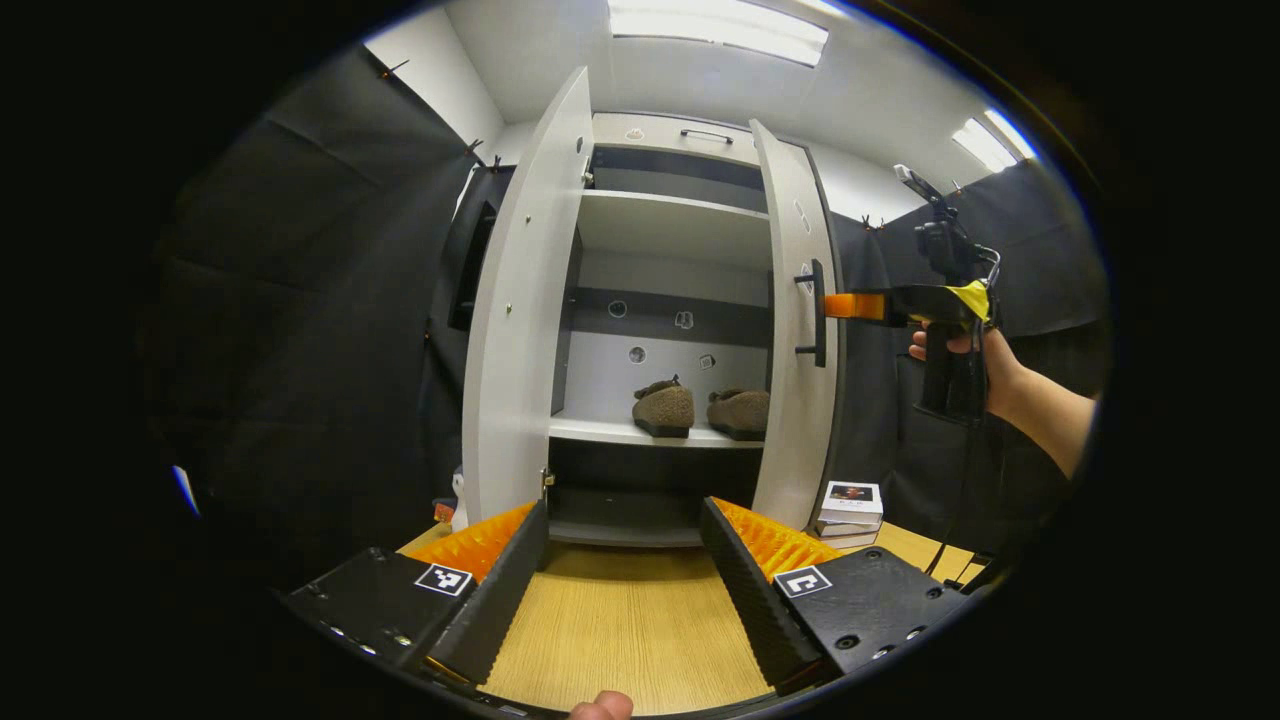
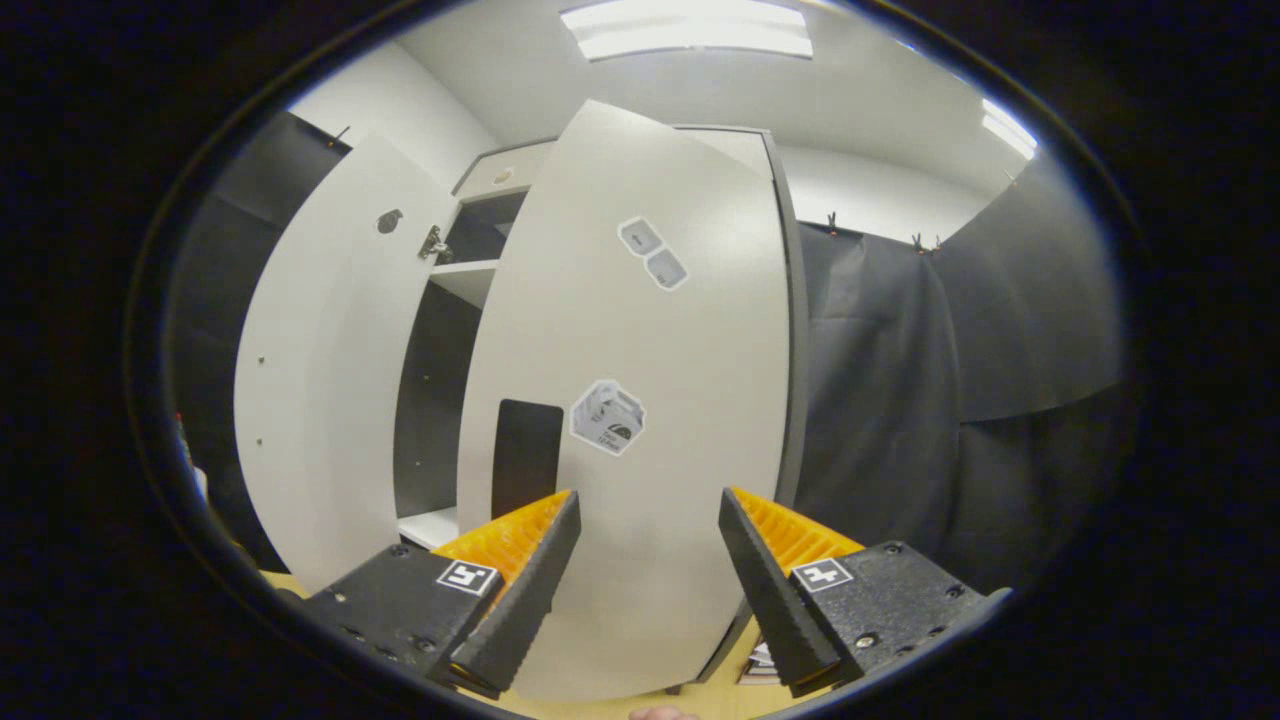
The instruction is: Grab one shoe with the right hand and put it into the shoe cabinet, grab the other shoe with the left hand and put it into the shoe cabinet; then close the right door with the right hand and the left door with the left hand.
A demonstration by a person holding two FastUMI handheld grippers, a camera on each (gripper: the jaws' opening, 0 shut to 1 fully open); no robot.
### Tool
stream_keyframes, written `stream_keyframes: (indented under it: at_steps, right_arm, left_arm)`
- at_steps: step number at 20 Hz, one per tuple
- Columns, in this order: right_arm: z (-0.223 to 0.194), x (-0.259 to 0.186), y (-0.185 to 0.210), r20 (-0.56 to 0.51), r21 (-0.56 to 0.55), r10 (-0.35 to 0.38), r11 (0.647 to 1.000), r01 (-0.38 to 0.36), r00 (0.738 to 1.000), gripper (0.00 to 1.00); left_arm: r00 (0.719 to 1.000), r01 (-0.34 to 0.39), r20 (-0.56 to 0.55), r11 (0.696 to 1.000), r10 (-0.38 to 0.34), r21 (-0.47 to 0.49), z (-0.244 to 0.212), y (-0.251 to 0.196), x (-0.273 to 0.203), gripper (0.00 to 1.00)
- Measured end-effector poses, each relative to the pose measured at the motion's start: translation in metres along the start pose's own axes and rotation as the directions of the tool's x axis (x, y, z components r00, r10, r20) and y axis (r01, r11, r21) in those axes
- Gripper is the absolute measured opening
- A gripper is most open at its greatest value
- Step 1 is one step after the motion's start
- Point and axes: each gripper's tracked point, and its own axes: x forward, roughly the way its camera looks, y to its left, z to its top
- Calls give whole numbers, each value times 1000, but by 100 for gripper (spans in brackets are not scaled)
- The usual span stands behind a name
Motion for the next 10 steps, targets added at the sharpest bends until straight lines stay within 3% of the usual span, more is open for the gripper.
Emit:
stream_keyframes:
  at_steps: [5, 10]
  right_arm:
    - [0, -19, -2, 2, 39, 0, 999, 0, 1000, 93]
    - [-2, -79, -8, 11, 79, -22, 997, 21, 1000, 96]
  left_arm:
    - [1000, -9, 8, 1000, 9, -8, 3, 5, -3, 94]
    - [1000, 5, 17, 1000, -5, -10, 9, 1, -3, 94]
